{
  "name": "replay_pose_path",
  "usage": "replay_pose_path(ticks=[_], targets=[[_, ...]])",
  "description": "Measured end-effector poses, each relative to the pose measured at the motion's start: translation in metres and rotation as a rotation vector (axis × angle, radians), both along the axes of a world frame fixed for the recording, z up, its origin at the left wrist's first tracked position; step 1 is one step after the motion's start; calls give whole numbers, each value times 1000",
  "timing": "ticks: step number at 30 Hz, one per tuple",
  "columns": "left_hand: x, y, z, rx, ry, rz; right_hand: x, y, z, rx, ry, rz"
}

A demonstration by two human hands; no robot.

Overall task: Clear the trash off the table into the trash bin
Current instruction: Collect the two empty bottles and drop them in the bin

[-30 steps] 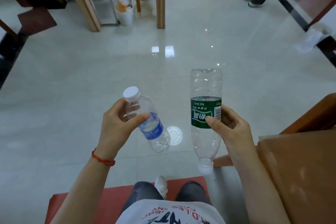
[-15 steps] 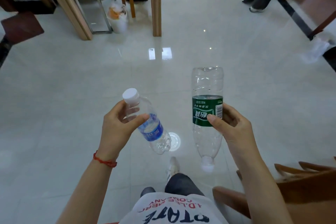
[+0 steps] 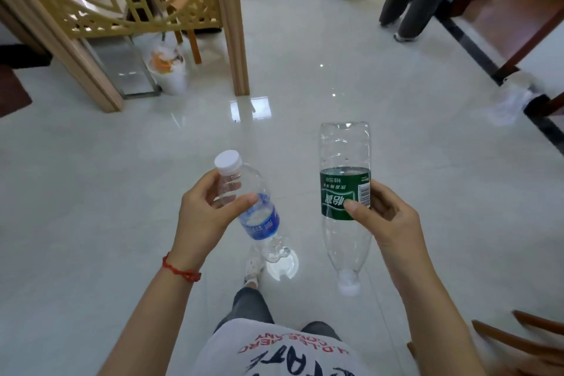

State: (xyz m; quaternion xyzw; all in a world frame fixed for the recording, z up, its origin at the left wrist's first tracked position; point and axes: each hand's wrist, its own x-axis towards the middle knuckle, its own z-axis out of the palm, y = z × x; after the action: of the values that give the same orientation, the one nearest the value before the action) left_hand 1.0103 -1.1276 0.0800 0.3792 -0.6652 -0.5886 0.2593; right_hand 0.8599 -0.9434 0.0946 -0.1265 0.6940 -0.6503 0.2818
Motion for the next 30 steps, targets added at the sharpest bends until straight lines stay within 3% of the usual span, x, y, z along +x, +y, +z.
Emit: replay_pose_path(ticks=[14,21,30], targets=[[-159,-165,9,-39,-5,-294,-93,-117,4,4,14,-295],[-250,-148,4,13,-9,-519,-134,-100,-2,14,-7,-491],[-368,-72,6,7,-56,-852,-182,-27,-9,-3,-9,-820]])
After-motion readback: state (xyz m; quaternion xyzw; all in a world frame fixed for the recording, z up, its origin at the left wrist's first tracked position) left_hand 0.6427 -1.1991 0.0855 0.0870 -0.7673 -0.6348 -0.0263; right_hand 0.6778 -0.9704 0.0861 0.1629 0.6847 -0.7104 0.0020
